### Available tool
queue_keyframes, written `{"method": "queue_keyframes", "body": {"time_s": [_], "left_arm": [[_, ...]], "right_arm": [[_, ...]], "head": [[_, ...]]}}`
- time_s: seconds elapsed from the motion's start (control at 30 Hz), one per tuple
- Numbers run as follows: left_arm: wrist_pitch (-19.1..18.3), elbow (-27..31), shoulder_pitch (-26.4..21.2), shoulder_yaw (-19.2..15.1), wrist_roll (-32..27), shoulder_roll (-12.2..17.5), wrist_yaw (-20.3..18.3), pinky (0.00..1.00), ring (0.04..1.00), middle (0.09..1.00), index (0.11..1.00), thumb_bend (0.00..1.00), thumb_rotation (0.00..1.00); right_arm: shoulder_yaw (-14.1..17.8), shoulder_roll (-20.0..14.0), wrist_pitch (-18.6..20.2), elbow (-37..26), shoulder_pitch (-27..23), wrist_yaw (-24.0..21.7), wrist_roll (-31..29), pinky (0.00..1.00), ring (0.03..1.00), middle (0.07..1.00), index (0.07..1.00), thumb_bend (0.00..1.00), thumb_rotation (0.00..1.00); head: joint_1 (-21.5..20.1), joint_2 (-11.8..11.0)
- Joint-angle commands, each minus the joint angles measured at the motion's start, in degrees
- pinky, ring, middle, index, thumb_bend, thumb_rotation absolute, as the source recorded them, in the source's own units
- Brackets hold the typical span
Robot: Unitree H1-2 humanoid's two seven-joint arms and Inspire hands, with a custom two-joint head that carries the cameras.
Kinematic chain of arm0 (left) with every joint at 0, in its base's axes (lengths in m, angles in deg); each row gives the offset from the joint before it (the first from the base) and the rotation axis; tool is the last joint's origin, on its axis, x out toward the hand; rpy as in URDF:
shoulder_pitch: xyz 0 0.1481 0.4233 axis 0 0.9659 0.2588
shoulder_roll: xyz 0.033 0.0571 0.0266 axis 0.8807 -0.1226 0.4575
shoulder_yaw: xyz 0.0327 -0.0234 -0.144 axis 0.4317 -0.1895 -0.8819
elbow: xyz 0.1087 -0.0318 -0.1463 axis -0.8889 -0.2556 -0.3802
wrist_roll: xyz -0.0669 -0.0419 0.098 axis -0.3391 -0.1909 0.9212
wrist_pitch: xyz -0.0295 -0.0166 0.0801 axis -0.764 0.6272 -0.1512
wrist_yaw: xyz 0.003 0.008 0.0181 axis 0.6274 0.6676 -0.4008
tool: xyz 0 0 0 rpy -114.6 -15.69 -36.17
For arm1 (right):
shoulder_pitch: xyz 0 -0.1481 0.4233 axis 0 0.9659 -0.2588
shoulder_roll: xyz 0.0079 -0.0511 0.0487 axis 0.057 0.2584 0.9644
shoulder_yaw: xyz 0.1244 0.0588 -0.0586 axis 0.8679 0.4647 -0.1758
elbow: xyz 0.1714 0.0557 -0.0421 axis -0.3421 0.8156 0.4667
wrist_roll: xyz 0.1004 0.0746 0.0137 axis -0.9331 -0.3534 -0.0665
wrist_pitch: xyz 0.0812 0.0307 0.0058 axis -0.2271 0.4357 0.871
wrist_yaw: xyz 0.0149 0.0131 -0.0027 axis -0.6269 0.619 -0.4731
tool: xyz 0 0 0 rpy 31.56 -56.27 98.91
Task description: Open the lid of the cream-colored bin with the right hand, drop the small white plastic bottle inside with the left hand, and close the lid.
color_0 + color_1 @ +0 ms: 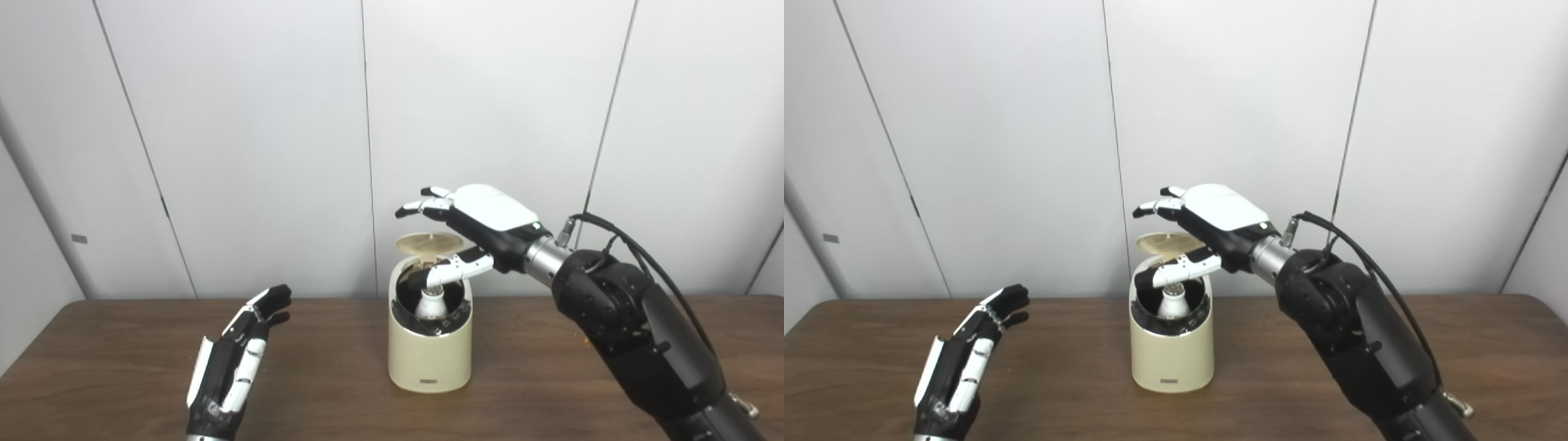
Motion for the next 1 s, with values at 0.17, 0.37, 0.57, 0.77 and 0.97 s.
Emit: {"method": "queue_keyframes", "body": {"time_s": [0.17, 0.37, 0.57, 0.77, 0.97], "left_arm": [[1.3, 0.5, -1.5, -0.4, 0.7, 0.8, 0.5, 0.79, 0.826, 0.824, 0.803, 0.41, 0.82], [1.3, 0.6, -1.5, -0.5, 1.4, 0.6, 1.0, 0.77, 0.813, 0.813, 0.798, 0.4, 0.82], [1.3, 0.8, -1.5, -0.6, 2.2, 0.4, 2.1, 0.78, 0.816, 0.813, 0.797, 0.27, 0.82], [1.3, 0.6, -1.6, -0.6, 2.7, 0.6, 2.6, 0.77, 0.818, 0.817, 0.799, 0.27, 0.79], [1.4, 0.6, -1.6, -0.6, 1.9, 0.6, 2.4, 0.78, 0.815, 0.811, 0.797, 0.29, 0.77]], "right_arm": [[1.1, -0.6, -0.3, -3.1, -0.8, 0.3, -0.6, 0.91, 0.97, 0.856, 0.829, 0.89, 0.97], [1.5, -0.9, 2.0, -6.3, 0.8, -1.7, -0.6, 0.93, 0.946, 0.846, 0.815, 0.88, 0.95], [1.6, -1.0, 1.5, -8.0, 3.9, -1.7, -1.2, 0.94, 0.94, 0.823, 0.812, 0.89, 0.95], [1.6, -0.8, 1.9, -9.3, 6.0, -1.6, -0.7, 0.93, 0.922, 0.82, 0.815, 0.92, 0.97], [2.0, -0.6, 2.5, -10.1, 7.5, -1.7, -1.1, 0.93, 0.921, 0.823, 0.818, 0.92, 0.98]], "head": [[-0.3, 0.2], [-0.5, 0.5], [-0.6, 0.6], [-0.9, 0.8], [-0.9, 0.9]]}}
